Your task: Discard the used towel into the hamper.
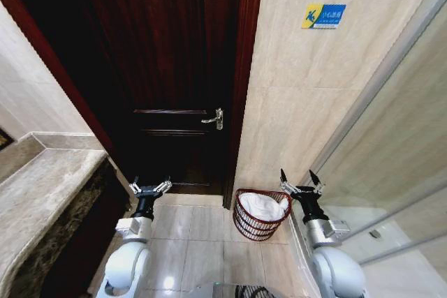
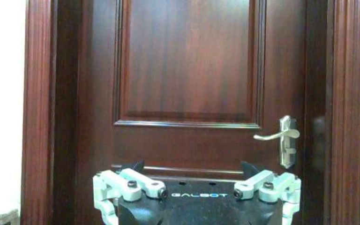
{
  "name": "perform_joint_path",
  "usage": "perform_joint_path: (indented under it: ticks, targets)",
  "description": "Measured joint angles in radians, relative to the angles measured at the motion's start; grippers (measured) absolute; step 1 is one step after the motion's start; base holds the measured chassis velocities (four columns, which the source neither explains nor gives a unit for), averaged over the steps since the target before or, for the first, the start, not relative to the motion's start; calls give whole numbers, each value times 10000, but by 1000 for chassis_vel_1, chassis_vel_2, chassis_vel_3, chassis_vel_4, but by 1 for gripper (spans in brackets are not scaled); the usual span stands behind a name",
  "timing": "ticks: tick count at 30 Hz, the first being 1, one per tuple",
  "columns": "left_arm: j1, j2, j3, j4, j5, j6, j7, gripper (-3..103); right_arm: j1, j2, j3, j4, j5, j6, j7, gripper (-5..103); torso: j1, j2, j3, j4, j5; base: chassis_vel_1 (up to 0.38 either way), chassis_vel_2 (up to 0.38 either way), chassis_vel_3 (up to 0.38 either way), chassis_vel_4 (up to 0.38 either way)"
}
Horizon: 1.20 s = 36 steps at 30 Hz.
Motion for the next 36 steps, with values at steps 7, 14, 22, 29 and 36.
perform_joint_path:
  ticks: [7, 14, 22, 29, 36]
  targets:
    - [-48, -29, 56, 90, 7, -8, 0, 100, -1, -9, 23, 1, -46, -84, 3, 100, -13, -37, -18, 0, 0, 0, 0, 0, 0]
    - [-72, 16, 51, 221, -5, -47, 0, 100, -119, 20, 12, -30, -123, -52, 8, 100, -31, -76, -39, 0, 0, 34, -30, -29, 43]
    - [-42, -16, 72, 327, -11, -162, -1, 100, -239, 16, 32, -72, -128, 116, 15, 100, -52, -104, -58, 0, 1, 113, -112, -119, 118]
    - [-100, -38, 88, 521, -42, -279, 0, 100, -281, 14, 31, -232, -238, 181, 14, 100, -56, -123, -66, 0, 0, 120, -123, -130, 124]
    - [-22, -143, 88, 636, -76, -484, -35, 100, -273, -7, -19, -359, -272, 194, 14, 100, -60, -138, -73, 2, 0, 121, -131, -124, 133]
